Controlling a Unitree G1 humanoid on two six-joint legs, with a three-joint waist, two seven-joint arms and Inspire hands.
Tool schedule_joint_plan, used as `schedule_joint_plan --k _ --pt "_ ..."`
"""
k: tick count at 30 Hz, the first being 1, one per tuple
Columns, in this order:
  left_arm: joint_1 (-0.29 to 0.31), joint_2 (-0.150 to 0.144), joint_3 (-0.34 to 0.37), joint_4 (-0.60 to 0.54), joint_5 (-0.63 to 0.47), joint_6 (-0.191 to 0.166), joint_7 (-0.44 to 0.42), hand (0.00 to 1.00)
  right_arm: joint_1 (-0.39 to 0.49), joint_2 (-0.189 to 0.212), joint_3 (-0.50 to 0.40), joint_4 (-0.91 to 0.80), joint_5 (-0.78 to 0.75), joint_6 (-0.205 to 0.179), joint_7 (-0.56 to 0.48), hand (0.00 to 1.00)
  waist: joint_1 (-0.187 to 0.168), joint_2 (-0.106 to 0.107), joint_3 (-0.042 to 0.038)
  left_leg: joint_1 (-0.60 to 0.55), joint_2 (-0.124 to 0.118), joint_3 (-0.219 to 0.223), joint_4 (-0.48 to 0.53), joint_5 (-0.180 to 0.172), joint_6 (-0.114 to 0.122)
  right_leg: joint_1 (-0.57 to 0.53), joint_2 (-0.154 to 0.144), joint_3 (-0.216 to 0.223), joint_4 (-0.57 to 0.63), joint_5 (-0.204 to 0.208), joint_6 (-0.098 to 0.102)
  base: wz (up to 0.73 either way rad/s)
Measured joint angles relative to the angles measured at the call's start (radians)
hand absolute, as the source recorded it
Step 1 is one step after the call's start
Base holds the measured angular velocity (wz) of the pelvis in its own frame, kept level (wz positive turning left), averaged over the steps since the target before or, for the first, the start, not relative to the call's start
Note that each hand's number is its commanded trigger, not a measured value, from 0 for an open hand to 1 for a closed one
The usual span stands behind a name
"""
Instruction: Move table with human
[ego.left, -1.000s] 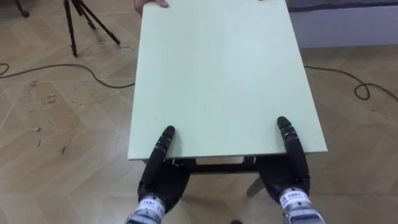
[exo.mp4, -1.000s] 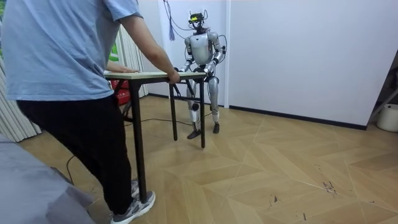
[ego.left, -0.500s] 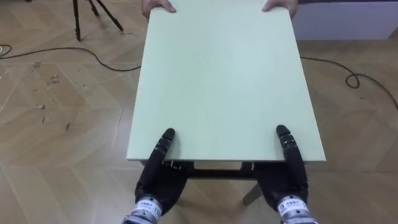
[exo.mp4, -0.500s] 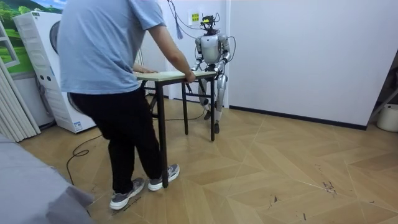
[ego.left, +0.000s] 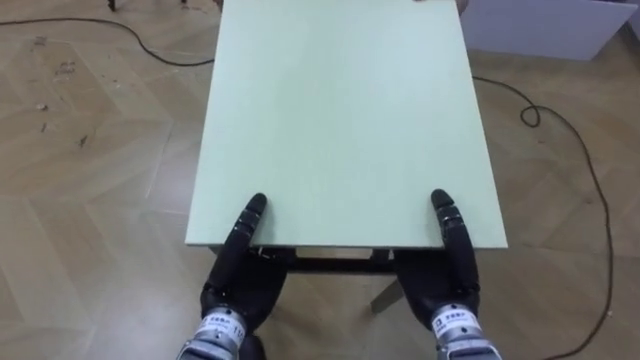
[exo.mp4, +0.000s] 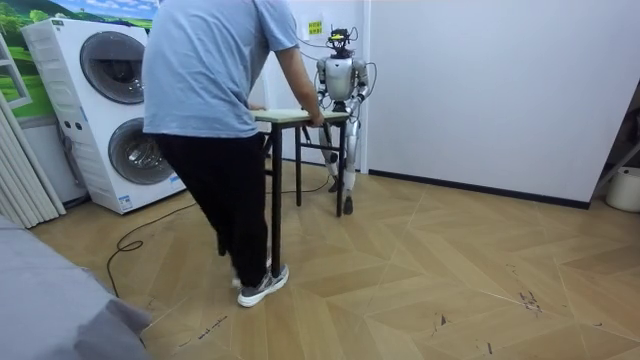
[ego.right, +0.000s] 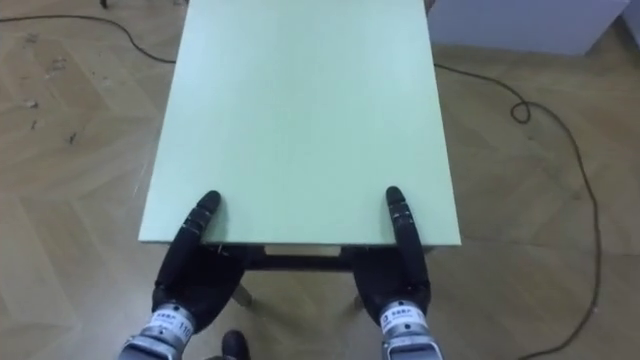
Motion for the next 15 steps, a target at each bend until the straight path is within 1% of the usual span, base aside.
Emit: schedule_joint_plan --k 1,2,3,4,5,6,7,8,9,10,11,12,13,14,15 --pt "-0.001 0.001 -0.002 0.000 0.005 -0.003 0.001 1.00 0.000 0.001 0.001 0.001 0.000 -0.002 0.000 1.00 0.003 0.020 -0.0005 0.015 0.003 -0.018 -0.072 0.063 -0.009 -0.017 0.025 -0.004 -0.003 0.016 -0.015 0.11" --pt "-0.001 0.004 -0.002 0.000 0.006 -0.004 0.001 1.00 0.000 0.001 0.002 0.001 0.001 -0.004 0.000 1.00 0.006 0.032 0.0009 0.026 0.002 -0.034 -0.117 0.102 -0.027 -0.023 0.035 -0.006 -0.007 0.026 -0.022 0.10" --pt "-0.001 0.003 -0.004 0.000 0.009 -0.006 0.001 1.00 0.002 0.002 0.001 0.004 0.001 -0.009 0.000 1.00 0.009 0.045 0.0019 0.039 -0.001 -0.080 -0.183 0.186 -0.121 -0.040 0.046 -0.015 -0.016 0.047 -0.041 0.00" --pt "0.005 0.002 -0.007 0.004 0.010 -0.015 0.001 1.00 0.005 0.001 0.003 0.009 0.002 -0.007 0.000 1.00 0.012 0.039 0.0072 0.025 -0.002 -0.078 -0.070 0.109 -0.124 -0.053 0.008 -0.053 -0.003 0.054 -0.054 -0.22" --pt "0.014 -0.002 -0.006 0.005 0.005 -0.021 0.001 1.00 0.004 0.000 0.007 0.015 0.001 -0.005 0.000 1.00 0.029 0.037 0.0092 0.023 -0.003 -0.073 0.035 0.017 -0.086 -0.055 -0.012 -0.069 0.007 0.055 -0.053 -0.66" --pt "0.038 -0.008 -0.009 0.006 -0.004 -0.031 0.001 1.00 0.003 -0.012 0.018 0.020 0.001 0.003 -0.001 1.00 0.045 0.050 0.0097 0.021 0.002 -0.076 0.248 -0.149 -0.075 -0.049 -0.026 -0.085 0.000 0.065 -0.054 -0.62" --pt "0.047 -0.013 -0.005 0.008 -0.005 -0.032 0.000 1.00 0.004 -0.024 0.022 0.021 0.002 0.004 -0.001 1.00 0.044 0.072 0.0101 0.021 0.017 -0.079 0.445 -0.264 -0.075 -0.051 -0.026 -0.110 0.001 0.077 -0.060 -0.38" --pt "0.047 -0.012 -0.007 0.008 -0.002 -0.031 0.000 1.00 0.005 -0.024 0.022 0.021 0.003 0.003 -0.001 1.00 0.040 0.082 0.0099 0.026 0.023 -0.081 0.524 -0.303 -0.078 -0.054 -0.026 -0.133 0.004 0.082 -0.062 0.07" --pt "0.047 -0.014 -0.009 0.008 0.001 -0.031 0.000 1.00 0.004 -0.026 0.021 0.021 0.003 0.003 -0.001 1.00 0.027 0.090 0.0105 0.055 0.030 -0.090 0.644 -0.350 -0.082 -0.067 -0.024 -0.163 0.021 0.087 -0.070 0.38" --pt "0.045 -0.017 -0.007 0.008 0.001 -0.027 0.000 1.00 0.004 -0.025 0.021 0.020 0.002 0.002 -0.001 1.00 -0.001 0.093 0.0120 0.112 0.030 -0.111 0.700 -0.371 -0.081 -0.074 -0.022 -0.191 0.027 0.089 -0.073 0.49" --pt "0.044 -0.018 -0.005 0.009 0.006 -0.025 0.000 1.00 0.004 -0.024 0.020 0.019 0.001 0.002 -0.001 1.00 -0.016 0.093 0.0121 0.155 0.033 -0.116 0.699 -0.385 -0.086 -0.080 -0.022 -0.202 0.032 0.090 -0.075 0.58" --pt "0.042 -0.024 -0.003 0.009 0.006 -0.023 0.000 1.00 0.004 -0.024 0.010 0.014 -0.001 0.006 -0.001 1.00 -0.038 0.097 0.0134 0.236 0.041 -0.124 0.666 -0.411 -0.097 -0.094 -0.022 -0.219 0.046 0.091 -0.076 0.38" --pt "0.039 -0.028 -0.002 0.009 0.005 -0.017 0.000 1.00 0.003 -0.025 0.004 0.012 -0.002 0.009 -0.001 1.00 -0.053 0.103 0.0157 0.317 0.051 -0.126 0.604 -0.457 -0.114 -0.115 -0.022 -0.228 0.070 0.091 -0.076 0.24" --pt "0.038 -0.029 0.000 0.009 0.006 -0.016 0.001 1.00 0.001 -0.025 0.003 0.012 -0.002 0.011 -0.001 1.00 -0.058 0.106 0.0161 0.350 0.052 -0.128 0.562 -0.482 -0.127 -0.127 -0.024 -0.228 0.083 0.091 -0.076 0.09" --pt "0.033 -0.037 0.002 0.009 0.007 -0.012 0.001 1.00 -0.001 -0.027 0.003 0.010 -0.002 0.011 -0.001 1.00 -0.067 0.114 0.0202 0.389 0.047 -0.121 0.467 -0.535 -0.142 -0.146 -0.025 -0.231 0.106 0.097 -0.074 0.16"
